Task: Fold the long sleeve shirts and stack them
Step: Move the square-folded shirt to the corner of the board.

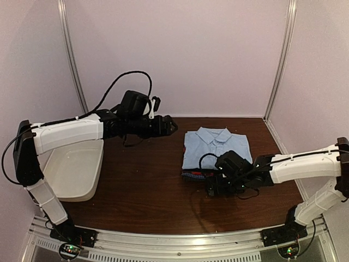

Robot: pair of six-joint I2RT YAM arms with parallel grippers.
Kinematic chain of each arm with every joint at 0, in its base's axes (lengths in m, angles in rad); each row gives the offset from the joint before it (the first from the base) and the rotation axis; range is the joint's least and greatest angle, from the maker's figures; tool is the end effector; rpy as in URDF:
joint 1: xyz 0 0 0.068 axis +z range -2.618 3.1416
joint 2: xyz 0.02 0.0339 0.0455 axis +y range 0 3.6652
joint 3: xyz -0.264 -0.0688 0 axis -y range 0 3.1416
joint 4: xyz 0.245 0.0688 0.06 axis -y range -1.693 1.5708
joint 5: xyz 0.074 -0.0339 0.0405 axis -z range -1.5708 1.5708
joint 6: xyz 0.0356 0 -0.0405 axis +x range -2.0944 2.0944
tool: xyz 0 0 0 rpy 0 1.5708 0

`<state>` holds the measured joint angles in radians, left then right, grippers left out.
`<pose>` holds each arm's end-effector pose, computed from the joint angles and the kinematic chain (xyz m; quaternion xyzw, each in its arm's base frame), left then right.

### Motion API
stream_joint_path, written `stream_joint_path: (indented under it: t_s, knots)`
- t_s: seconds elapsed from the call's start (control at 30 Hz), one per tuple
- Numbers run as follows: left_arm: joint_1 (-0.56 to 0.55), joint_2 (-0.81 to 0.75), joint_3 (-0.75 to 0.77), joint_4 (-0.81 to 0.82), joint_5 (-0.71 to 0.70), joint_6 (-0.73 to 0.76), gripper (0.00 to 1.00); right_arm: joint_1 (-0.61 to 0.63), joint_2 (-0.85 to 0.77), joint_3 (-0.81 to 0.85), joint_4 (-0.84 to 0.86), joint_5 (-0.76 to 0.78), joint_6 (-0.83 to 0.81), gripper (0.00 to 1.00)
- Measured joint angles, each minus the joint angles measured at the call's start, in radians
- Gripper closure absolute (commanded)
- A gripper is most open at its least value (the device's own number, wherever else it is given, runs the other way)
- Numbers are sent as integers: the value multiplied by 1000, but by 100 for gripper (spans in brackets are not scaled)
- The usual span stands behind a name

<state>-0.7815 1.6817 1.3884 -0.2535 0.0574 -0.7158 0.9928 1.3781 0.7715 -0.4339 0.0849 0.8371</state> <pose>0.2787 -0.2794 0.3055 0.0427 0.8705 -0.3517 0.3417 0.1447 0.2164 0.1878 -0.0639 0.9621 0.1825 0.1921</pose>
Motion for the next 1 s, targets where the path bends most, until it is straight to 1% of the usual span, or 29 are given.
stream_joint_path:
  t_s: [0.2,0.37,0.67,0.9,1.0]
  knots:
    - [10,-8,-24,-1,-3,0,10,0,114,-6,75,31,6,0]
    - [12,-16,-32,0,-10,0,10,0,193,0,113,88,8,0]
    - [30,-40,-51,0,-18,0,10,-10,279,32,167,172,4,0]
    - [39,-40,-58,-1,-17,0,10,-59,331,64,216,203,-33,0]
    - [44,-40,-62,0,-17,0,10,-105,358,86,236,206,-72,0]
